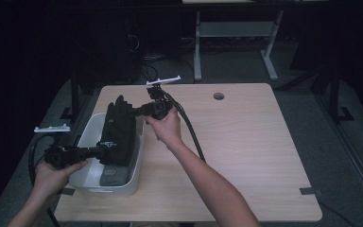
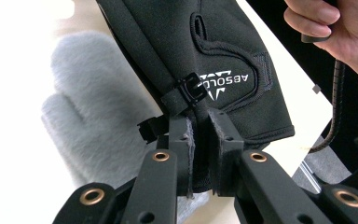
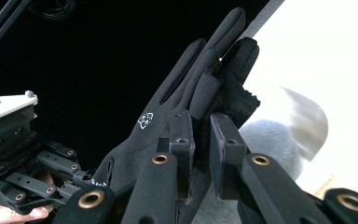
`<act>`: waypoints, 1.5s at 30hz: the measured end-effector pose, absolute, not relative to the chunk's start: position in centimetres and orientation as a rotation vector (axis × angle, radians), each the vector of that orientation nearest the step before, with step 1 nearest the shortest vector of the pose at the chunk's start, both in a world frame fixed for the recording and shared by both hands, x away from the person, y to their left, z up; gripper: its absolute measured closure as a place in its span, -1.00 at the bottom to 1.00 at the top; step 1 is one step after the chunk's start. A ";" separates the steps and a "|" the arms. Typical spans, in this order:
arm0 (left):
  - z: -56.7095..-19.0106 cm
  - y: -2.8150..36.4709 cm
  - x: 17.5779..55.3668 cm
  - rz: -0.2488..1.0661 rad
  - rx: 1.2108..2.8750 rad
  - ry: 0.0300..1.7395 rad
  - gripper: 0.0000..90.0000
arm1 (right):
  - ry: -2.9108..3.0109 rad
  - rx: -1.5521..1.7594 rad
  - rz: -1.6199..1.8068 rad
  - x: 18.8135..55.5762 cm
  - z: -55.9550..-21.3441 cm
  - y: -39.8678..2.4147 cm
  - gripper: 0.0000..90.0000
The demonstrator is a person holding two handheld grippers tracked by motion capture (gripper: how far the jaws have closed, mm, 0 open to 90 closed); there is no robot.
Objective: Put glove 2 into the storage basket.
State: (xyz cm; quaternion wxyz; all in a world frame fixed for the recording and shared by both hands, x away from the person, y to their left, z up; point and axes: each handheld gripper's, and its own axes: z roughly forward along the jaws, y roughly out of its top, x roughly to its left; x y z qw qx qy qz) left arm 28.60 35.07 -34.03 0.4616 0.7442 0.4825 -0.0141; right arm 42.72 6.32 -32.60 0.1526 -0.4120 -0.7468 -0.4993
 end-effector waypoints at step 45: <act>-38.5 37.6 27.4 -0.114 1.879 1.301 0.40 | -2.227 -1.178 -1.234 42.5 -39.0 9.9 0.60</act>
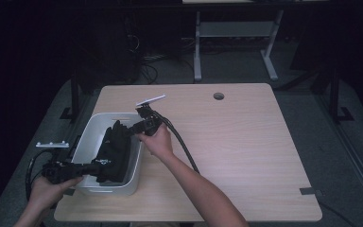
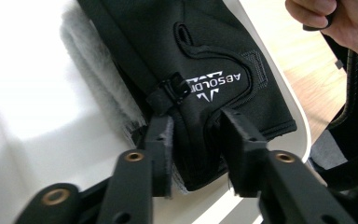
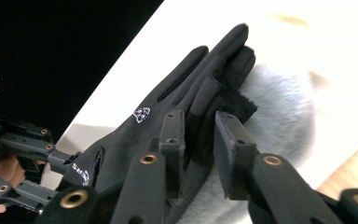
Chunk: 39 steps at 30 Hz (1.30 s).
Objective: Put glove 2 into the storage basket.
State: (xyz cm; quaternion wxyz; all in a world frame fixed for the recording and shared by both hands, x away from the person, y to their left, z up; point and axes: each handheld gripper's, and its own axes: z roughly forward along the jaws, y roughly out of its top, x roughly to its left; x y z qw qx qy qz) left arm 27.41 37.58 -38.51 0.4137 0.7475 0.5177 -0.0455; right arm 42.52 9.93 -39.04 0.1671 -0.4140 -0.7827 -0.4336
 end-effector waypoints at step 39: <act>-33.8 34.3 28.5 -0.046 1.852 1.165 0.09 | -2.184 -1.199 -1.417 42.2 -34.6 2.3 0.33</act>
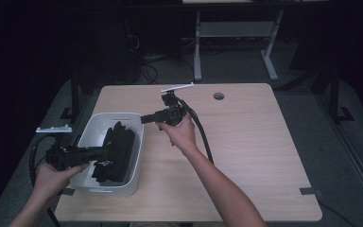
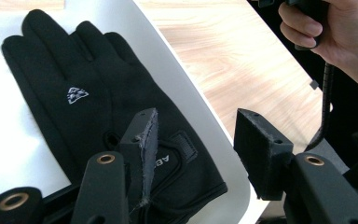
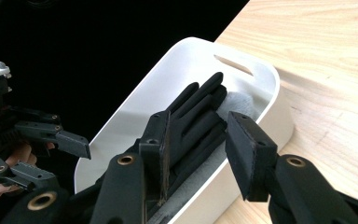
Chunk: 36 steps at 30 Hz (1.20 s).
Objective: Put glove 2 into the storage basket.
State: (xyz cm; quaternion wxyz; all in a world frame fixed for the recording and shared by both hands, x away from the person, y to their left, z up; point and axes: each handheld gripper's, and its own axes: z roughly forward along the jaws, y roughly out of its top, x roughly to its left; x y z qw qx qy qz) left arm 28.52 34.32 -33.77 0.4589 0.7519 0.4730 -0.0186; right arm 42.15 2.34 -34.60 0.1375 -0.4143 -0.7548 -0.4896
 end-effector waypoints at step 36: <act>-32.7 28.5 29.4 -0.074 1.907 1.048 -0.14 | -2.114 -1.296 -1.496 41.1 -33.8 -5.0 0.18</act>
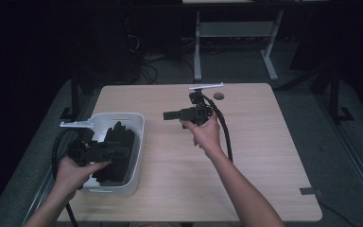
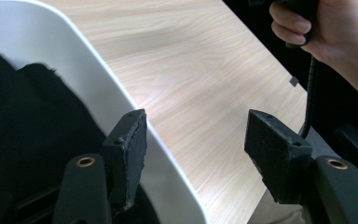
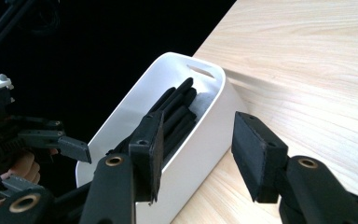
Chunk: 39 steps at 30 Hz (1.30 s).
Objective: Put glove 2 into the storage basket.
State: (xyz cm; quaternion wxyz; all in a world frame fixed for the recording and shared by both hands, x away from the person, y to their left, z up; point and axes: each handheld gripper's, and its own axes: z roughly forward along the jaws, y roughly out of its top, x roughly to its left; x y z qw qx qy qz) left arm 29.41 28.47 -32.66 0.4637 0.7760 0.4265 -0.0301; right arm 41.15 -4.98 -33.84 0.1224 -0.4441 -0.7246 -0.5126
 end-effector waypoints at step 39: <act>-32.8 20.0 30.9 -0.139 1.965 0.941 -0.28 | -2.034 -1.438 -1.563 39.4 -34.1 -15.2 0.15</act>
